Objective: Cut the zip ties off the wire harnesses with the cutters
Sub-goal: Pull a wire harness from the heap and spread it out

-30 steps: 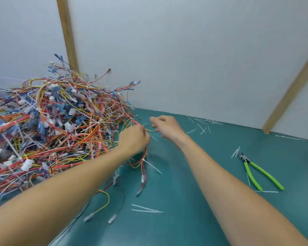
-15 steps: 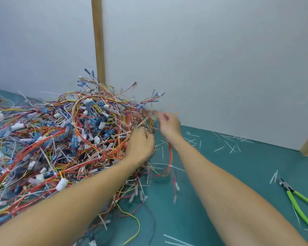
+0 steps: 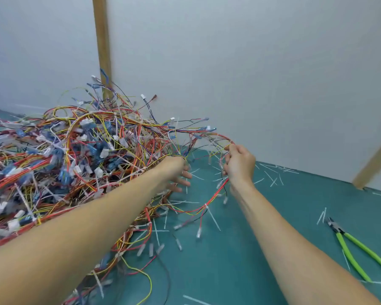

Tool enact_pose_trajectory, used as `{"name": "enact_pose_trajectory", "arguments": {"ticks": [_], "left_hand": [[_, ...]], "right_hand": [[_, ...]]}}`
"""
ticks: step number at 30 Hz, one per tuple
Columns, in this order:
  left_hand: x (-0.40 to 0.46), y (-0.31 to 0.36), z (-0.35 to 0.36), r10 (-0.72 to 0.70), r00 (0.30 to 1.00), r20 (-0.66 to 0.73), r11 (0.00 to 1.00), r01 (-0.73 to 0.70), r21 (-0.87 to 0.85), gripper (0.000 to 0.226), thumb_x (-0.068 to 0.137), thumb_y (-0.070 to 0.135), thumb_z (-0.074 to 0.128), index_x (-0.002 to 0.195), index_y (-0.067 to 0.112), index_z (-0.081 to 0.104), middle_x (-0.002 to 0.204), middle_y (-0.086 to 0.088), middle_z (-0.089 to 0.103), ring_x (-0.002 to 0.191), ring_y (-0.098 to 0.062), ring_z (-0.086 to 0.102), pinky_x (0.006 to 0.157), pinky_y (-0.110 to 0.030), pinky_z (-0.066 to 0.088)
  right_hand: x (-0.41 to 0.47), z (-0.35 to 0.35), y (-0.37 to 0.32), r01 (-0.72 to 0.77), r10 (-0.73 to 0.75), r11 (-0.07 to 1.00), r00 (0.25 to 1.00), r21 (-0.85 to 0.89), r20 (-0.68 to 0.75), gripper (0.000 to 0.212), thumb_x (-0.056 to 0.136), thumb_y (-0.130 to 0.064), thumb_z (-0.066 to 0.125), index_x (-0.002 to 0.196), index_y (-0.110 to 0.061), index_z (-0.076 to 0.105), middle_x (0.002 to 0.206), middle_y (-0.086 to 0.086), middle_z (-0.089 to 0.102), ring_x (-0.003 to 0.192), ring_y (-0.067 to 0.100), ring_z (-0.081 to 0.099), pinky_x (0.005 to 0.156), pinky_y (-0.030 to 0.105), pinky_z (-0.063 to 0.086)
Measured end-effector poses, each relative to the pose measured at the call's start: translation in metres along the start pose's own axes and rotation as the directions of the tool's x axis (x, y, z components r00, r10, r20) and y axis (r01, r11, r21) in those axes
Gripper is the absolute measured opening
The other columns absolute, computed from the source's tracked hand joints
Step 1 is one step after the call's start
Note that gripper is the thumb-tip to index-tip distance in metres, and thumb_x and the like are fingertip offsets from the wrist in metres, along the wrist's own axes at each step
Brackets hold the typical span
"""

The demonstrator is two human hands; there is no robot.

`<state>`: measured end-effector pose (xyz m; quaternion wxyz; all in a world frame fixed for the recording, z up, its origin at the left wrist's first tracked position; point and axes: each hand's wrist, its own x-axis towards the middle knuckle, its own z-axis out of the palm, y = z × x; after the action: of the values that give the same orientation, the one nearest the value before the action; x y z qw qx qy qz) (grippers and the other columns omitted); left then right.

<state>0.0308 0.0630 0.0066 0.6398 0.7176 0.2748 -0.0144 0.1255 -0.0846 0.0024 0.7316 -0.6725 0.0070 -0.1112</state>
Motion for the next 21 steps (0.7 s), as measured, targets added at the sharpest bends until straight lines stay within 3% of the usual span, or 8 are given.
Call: {"name": "enact_pose_trajectory", "arguments": {"ticks": [4, 7, 10, 12, 13, 16, 18, 21], "left_hand": [[0.009, 0.001, 0.021, 0.123, 0.978, -0.168, 0.99, -0.109, 0.087, 0.012, 0.099, 0.023, 0.053, 0.1, 0.013, 0.058, 0.092, -0.002, 0.053, 0.077, -0.019, 0.051, 0.065, -0.027, 0.039], [0.012, 0.006, 0.032, 0.155, 0.945, -0.289, 0.984, -0.175, -0.043, 0.033, 0.093, 0.03, 0.062, 0.111, 0.003, 0.066, 0.107, -0.01, 0.066, 0.089, -0.025, 0.061, 0.074, -0.032, 0.045], [0.008, 0.007, 0.042, 0.09, 0.968, -0.235, 0.946, -0.157, -0.284, 0.028, 0.096, 0.039, 0.057, 0.097, 0.013, 0.064, 0.086, -0.007, 0.065, 0.066, -0.02, 0.064, 0.059, -0.026, 0.047], [0.008, 0.001, 0.043, 0.058, 0.969, -0.242, 0.926, -0.142, -0.348, 0.02, 0.099, 0.031, 0.054, 0.09, 0.014, 0.058, 0.075, -0.004, 0.065, 0.048, -0.014, 0.062, 0.043, -0.017, 0.044], [0.009, -0.003, 0.042, 0.062, 0.959, -0.277, 0.931, -0.155, -0.33, 0.014, 0.098, 0.023, 0.055, 0.089, 0.013, 0.058, 0.075, -0.004, 0.066, 0.047, -0.014, 0.06, 0.043, -0.016, 0.041], [0.006, -0.012, 0.042, 0.132, 0.935, -0.329, 0.959, -0.204, -0.196, 0.011, 0.09, 0.009, 0.059, 0.081, 0.015, 0.06, 0.075, -0.004, 0.064, 0.061, -0.019, 0.053, 0.053, -0.022, 0.033], [-0.001, -0.014, 0.041, 0.207, 0.934, -0.293, 0.97, -0.236, -0.066, 0.007, 0.087, 0.011, 0.065, 0.082, 0.015, 0.065, 0.074, -0.003, 0.059, 0.07, -0.018, 0.05, 0.056, -0.025, 0.032], [-0.001, -0.012, 0.034, 0.214, 0.957, -0.197, 0.976, -0.2, 0.088, 0.013, 0.087, 0.011, 0.066, 0.092, 0.001, 0.073, 0.08, -0.008, 0.062, 0.08, -0.018, 0.054, 0.061, -0.027, 0.037]], "right_hand": [[-0.003, -0.029, 0.01, 0.121, -0.036, 0.929, 0.97, -0.348, 0.242, 0.029, 0.092, -0.024, 0.061, 0.065, -0.021, 0.069, 0.054, -0.009, 0.055, 0.057, 0.008, 0.051, 0.056, 0.024, 0.042], [-0.011, -0.054, 0.003, 0.268, -0.025, 0.827, 0.896, -0.494, 0.444, 0.042, 0.073, -0.043, 0.048, 0.046, -0.017, 0.066, 0.042, -0.002, 0.051, 0.04, 0.005, 0.044, 0.051, 0.023, 0.039], [-0.018, -0.062, -0.01, 0.439, 0.203, 0.686, 0.652, -0.581, 0.731, 0.044, 0.067, -0.046, 0.046, 0.052, -0.015, 0.072, 0.058, 0.017, 0.064, 0.052, 0.015, 0.054, 0.061, 0.03, 0.044], [-0.018, -0.057, -0.023, 0.449, 0.383, 0.618, 0.544, -0.645, 0.746, 0.056, 0.062, -0.054, 0.047, 0.065, -0.007, 0.076, 0.069, 0.014, 0.071, 0.062, 0.021, 0.057, 0.069, 0.034, 0.047], [-0.017, -0.051, -0.027, 0.423, 0.396, 0.607, 0.573, -0.673, 0.717, 0.061, 0.063, -0.06, 0.047, 0.069, -0.007, 0.078, 0.075, 0.008, 0.076, 0.068, 0.023, 0.061, 0.073, 0.035, 0.05], [-0.011, -0.024, -0.033, 0.376, 0.157, 0.599, 0.811, -0.707, 0.564, 0.073, 0.083, -0.079, 0.041, 0.087, -0.017, 0.079, 0.099, 0.003, 0.078, 0.094, 0.027, 0.069, 0.094, 0.039, 0.053], [-0.018, 0.002, -0.03, 0.311, 0.231, 0.673, 0.774, -0.671, 0.59, 0.066, 0.091, -0.077, 0.047, 0.089, -0.017, 0.073, 0.098, 0.007, 0.076, 0.087, 0.024, 0.071, 0.089, 0.037, 0.056], [-0.03, 0.024, -0.02, 0.233, 0.337, 0.721, 0.705, -0.653, 0.624, 0.039, 0.097, -0.052, 0.058, 0.094, -0.014, 0.068, 0.084, 0.014, 0.072, 0.053, 0.019, 0.061, 0.059, 0.031, 0.055]]}}
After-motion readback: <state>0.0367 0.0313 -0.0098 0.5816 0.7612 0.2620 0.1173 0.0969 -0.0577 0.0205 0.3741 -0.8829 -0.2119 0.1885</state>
